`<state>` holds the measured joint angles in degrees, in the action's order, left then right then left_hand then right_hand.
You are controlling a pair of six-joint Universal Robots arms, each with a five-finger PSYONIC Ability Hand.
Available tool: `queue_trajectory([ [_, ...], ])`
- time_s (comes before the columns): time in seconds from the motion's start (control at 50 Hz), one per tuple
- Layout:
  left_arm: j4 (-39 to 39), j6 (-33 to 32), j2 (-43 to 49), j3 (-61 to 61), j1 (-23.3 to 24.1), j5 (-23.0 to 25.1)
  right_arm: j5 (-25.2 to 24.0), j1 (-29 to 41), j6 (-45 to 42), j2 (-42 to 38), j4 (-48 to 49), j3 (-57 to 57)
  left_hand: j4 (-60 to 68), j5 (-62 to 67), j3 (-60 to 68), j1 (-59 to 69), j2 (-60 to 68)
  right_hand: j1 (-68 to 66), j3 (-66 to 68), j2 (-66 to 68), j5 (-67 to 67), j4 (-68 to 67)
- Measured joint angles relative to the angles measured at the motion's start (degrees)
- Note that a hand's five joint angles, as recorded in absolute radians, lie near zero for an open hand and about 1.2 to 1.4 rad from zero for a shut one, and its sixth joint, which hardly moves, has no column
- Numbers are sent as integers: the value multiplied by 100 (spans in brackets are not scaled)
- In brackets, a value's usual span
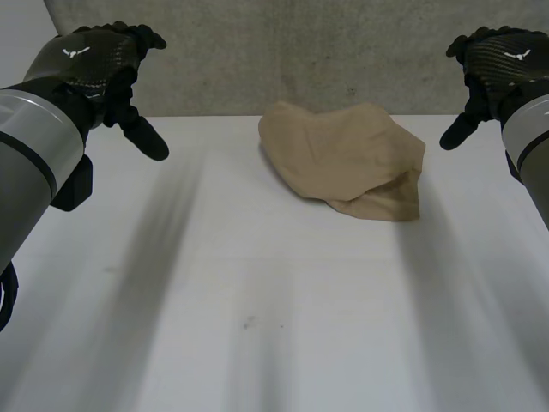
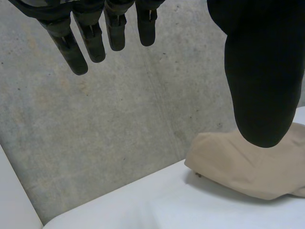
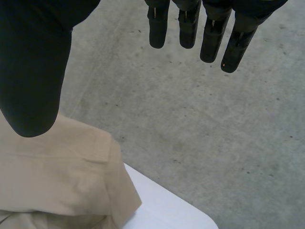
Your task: Fold the shorts.
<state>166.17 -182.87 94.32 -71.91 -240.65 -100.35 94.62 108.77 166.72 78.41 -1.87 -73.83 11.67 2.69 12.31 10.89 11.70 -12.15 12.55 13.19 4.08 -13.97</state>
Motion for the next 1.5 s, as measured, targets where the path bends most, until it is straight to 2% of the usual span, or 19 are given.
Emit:
queue_trajectory([
  [0.06, 27, 6, 0, -53, 3, 4, -154, 18, -10, -71, 4, 10, 0, 0, 0, 0, 0, 0, 0, 0, 0, 0],
  [0.2, 254, 7, 16, -200, 8, 2, -1120, 30, -81, -780, 62, 316, 0, 0, 0, 0, 0, 0, 0, 0, 0, 0],
  [0.3, 577, -11, 66, -326, 9, -4, -1657, 34, -136, -2023, 221, 1311, 0, 0, 0, 0, 0, 0, 0, 0, 0, 0],
  [0.34, 627, -13, 75, -340, 9, -5, -1676, 34, -147, -2163, 241, 1435, 0, 0, 0, 0, 0, 0, 0, 0, 0, 0],
  [0.38, 753, -19, 107, -371, 9, -7, -1735, 33, -266, -3112, 375, 2315, 0, 0, 0, 0, 0, 0, 0, 0, 0, 0],
  [0.52, 843, -21, 208, -379, 3, -5, -1705, 33, -917, -4708, 557, 3869, 0, 0, 0, 0, 0, 0, 0, 0, 0, 0],
  [0.6, 855, -21, 354, -363, -4, -3, -1691, 31, -2054, -5944, 793, 5156, 0, 0, 0, 0, 0, 0, 0, 0, 0, 0],
  [0.76, 921, -20, 544, -358, -9, -8, -1844, -6, -3159, -6730, 1198, 5838, 0, 0, 0, 0, 0, -281, 362, 376, 308, -300],
  [0.78, 926, -20, 553, -358, -9, -8, -1864, -9, -3190, -6746, 1214, 5845, 0, 0, 0, 0, 0, -281, 362, 376, 308, -300],
  [0.8, 939, -20, 575, -358, -9, -9, -1948, -18, -3272, -6774, 1250, 5846, 0, 0, 0, 0, 0, -2180, 2342, 2448, 2087, -2215],
  [0.84, 946, -20, 589, -358, -9, -10, -2000, -23, -3299, -6768, 1260, 5831, 0, 0, 0, 0, 0, -2397, 2589, 2704, 2310, -2459],
  [0.86, 951, -20, 599, -358, -9, -11, -2046, -20, -3312, -6723, 1256, 5793, 0, 0, 0, 0, 0, -3883, 4623, 4734, 4255, -4498],
  [0.9, 952, -19, 610, -358, -10, -11, -2089, -5, -3307, -6559, 1221, 5671, 0, 0, 0, 0, 0, -4417, 5454, 5410, 5164, -5351],
  [1.04, 945, -16, 605, -362, -18, -15, -2111, 27, -3252, -5952, 1047, 5146, 0, 0, 0, 0, 0, -4427, 5500, 5417, 5232, -5413],
  [1.06, 939, -13, 576, -365, -25, -21, -2125, 58, -3197, -5258, 851, 4417, 0, 0, 0, 0, 0, -4427, 5500, 5417, 5232, -5413],
  [1.22, 934, -18, 432, -359, -36, -27, -2291, 600, -2966, -3521, 306, 2263, 0, 0, 0, 0, 0, -4433, 5500, 5418, 5263, -5422],
  [1.34, 930, -18, 287, -351, -51, -27, -2856, 1480, -2433, -2336, 26, 625, 0, 0, 0, 0, 0, -4486, 5500, 5417, 5290, -5424],
  [1.42, 928, -15, 228, -352, -51, -29, -3012, 1820, -2050, -2043, 16, 218, 0, 0, 0, 0, 0, -4485, 5500, 5418, 5296, -5424],
  [1.5, 926, -14, 162, -358, -47, -33, -2829, 1990, -1598, -1954, 41, 185, 0, 0, 0, 0, 0, -4485, 5498, 5415, 5296, -5417],
])
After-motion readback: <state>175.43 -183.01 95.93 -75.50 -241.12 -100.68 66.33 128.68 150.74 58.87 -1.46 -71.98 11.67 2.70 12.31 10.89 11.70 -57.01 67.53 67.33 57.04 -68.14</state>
